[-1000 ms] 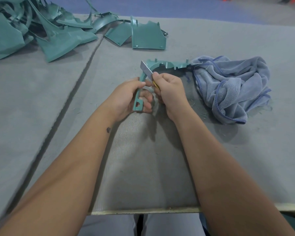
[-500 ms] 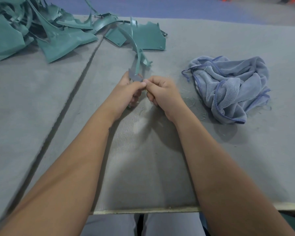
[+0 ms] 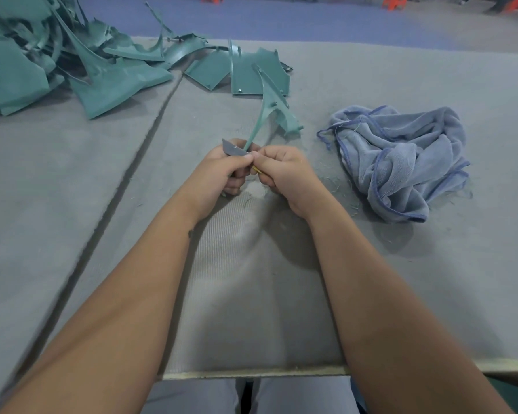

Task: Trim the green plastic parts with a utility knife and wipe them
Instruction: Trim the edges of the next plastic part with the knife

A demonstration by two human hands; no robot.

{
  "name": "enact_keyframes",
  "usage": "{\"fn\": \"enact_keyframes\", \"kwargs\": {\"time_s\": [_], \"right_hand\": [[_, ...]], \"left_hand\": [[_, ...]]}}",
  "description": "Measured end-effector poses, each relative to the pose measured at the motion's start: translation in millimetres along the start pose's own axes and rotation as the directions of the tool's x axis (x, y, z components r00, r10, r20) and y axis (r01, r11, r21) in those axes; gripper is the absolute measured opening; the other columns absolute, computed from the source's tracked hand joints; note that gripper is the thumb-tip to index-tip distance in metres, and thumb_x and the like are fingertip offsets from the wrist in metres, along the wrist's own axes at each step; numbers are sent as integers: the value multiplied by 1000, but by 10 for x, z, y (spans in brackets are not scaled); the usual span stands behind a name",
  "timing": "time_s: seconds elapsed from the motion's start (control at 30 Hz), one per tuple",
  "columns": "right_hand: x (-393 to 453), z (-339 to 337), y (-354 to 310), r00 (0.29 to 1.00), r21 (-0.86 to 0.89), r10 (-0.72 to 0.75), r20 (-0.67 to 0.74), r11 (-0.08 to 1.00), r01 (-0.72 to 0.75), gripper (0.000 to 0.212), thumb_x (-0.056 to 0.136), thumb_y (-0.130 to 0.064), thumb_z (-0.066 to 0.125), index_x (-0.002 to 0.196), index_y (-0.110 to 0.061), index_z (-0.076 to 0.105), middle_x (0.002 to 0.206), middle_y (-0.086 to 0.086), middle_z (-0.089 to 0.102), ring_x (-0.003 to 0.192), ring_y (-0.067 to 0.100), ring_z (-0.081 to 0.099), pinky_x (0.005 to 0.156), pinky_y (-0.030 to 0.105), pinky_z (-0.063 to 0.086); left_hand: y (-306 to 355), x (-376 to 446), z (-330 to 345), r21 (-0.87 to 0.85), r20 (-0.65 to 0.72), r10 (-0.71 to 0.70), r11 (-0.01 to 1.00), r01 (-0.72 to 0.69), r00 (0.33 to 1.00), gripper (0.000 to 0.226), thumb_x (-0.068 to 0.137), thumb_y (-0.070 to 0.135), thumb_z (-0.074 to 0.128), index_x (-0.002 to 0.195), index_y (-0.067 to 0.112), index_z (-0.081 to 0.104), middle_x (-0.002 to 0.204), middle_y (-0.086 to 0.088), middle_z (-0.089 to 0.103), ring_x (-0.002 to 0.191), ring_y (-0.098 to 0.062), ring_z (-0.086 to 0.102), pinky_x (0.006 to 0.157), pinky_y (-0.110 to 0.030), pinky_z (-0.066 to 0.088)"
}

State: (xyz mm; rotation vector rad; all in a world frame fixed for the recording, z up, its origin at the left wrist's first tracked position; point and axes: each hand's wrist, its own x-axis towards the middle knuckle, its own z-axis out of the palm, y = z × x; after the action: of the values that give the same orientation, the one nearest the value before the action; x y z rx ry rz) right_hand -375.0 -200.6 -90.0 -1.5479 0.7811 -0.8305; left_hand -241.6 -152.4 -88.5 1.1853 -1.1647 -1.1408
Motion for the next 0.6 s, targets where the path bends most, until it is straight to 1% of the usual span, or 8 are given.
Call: {"fn": "enact_keyframes", "kwargs": {"time_s": [0.1,0.17,0.23,0.27,0.37,0.4,0.5,0.6], "right_hand": [[6,-8,-5,1000,-3,1,-11,1000,-1,33,99,-9,49,66,-7,53,47,0,35,37,1,26,38,11,22],[15,-9,4,999,-9,-9,-32,1000,9,31,98,-8,49,68,-5,54,43,-4,35,36,1,27,39,11,23],[25,-7,14,998,-25,-17,-66,1000,15,29,98,-9,50,70,-2,56,44,-4,36,38,1,27,42,14,24],[31,-5,20,996,-34,-20,-86,999,17,29,98,-9,51,70,-2,56,44,-4,36,39,1,28,43,15,24],[46,3,39,992,-47,-28,-120,999,22,30,97,-11,52,68,-5,55,44,-6,37,41,3,28,46,18,25],[48,7,45,992,-50,-30,-124,998,24,31,97,-11,52,67,-6,56,44,-6,36,42,5,28,46,20,25],[49,12,56,989,-64,-39,-140,997,31,36,98,-12,52,62,-13,56,43,-8,37,44,6,29,49,23,26],[48,18,57,988,-75,-37,-153,997,26,37,98,-14,52,61,-18,57,40,-14,39,42,2,30,49,22,26]], "left_hand": [[-18,-7,-31,-16,53,8,1000,-7,999,23,100,7,43,99,18,62,59,7,35,47,-3,23,46,-19,16],[-21,-17,-37,-7,78,21,1000,-20,997,24,100,8,44,97,22,64,58,9,37,47,-2,25,45,-15,20],[-18,-19,-35,-1,70,20,1000,-20,997,23,100,11,47,93,23,65,56,12,40,47,-2,27,45,-13,23],[-14,-18,-30,1,65,21,1000,-21,998,24,100,12,48,89,23,66,56,12,40,47,-1,27,44,-13,24],[-3,-17,-5,2,56,26,1000,-26,998,37,100,12,48,70,23,68,55,9,37,44,-1,27,42,-13,22],[-2,-19,0,-1,51,26,1000,-26,998,39,100,12,48,68,23,68,55,8,36,44,-1,26,42,-13,21],[-10,-19,13,13,10,33,999,-33,999,34,99,12,50,71,21,66,55,6,34,43,-2,26,41,-14,21],[-12,-14,35,68,-39,40,997,-37,998,18,99,14,51,90,13,67,58,3,34,43,-2,28,40,-14,24]]}}
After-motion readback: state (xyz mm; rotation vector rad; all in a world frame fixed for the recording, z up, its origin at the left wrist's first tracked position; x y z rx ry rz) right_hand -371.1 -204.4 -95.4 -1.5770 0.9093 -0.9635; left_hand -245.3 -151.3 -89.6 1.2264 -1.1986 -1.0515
